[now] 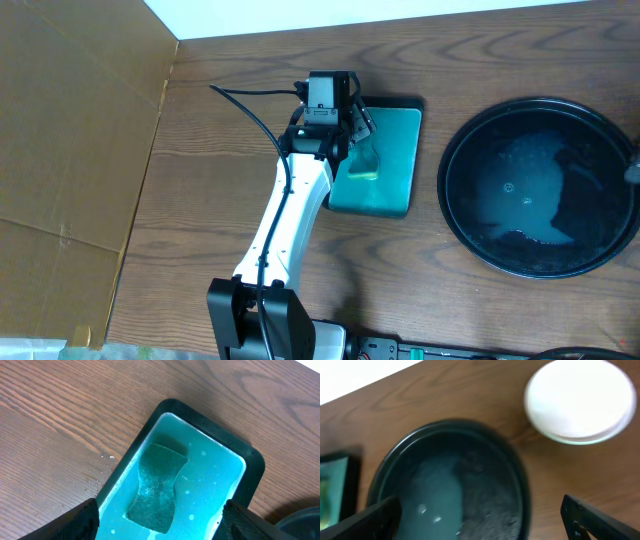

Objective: Clean dirty plates on tray and stack at the side

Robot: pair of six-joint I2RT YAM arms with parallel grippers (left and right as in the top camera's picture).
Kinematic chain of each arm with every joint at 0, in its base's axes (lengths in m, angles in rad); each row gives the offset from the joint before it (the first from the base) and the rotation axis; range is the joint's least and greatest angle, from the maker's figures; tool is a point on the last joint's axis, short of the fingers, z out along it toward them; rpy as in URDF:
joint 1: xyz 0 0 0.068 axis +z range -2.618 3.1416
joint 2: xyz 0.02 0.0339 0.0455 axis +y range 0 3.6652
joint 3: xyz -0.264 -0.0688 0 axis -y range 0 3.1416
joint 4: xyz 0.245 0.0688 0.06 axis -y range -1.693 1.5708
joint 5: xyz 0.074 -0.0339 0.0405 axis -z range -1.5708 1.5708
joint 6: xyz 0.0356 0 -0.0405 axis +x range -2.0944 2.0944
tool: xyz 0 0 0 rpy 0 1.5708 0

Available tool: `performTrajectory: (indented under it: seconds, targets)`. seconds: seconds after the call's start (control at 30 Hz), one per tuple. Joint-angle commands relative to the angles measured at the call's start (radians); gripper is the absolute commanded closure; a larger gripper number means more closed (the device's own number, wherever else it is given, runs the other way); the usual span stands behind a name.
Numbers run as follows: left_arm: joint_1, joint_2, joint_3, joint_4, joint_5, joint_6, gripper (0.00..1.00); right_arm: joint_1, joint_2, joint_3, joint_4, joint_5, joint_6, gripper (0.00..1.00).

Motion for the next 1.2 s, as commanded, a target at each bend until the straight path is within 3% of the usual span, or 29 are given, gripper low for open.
performTrajectory:
  seconds: [0.0,0.27,0.6,1.17]
  targets:
    - [0.004,0.0,0.016,0.0,-0.016,0.009,0.2,0.03,-0.004,0.003,-0.008,-0.019,-0.017,0.01]
    - [0.004,0.0,0.016,0.0,-0.016,0.009,0.2,0.029,-0.001,0.003,-0.093,-0.012,-0.021,0.01]
    - [0.004,0.0,0.016,0.0,-0.017,0.009,0.2,0.029,-0.031,-0.039,-0.079,0.025,-0.043,0.01]
    - [0.004,0.0,0.016,0.0,-0.016,0.009,0.2,-0.015,-0.612,-0.811,0.649,0.031,-0.044,0.01]
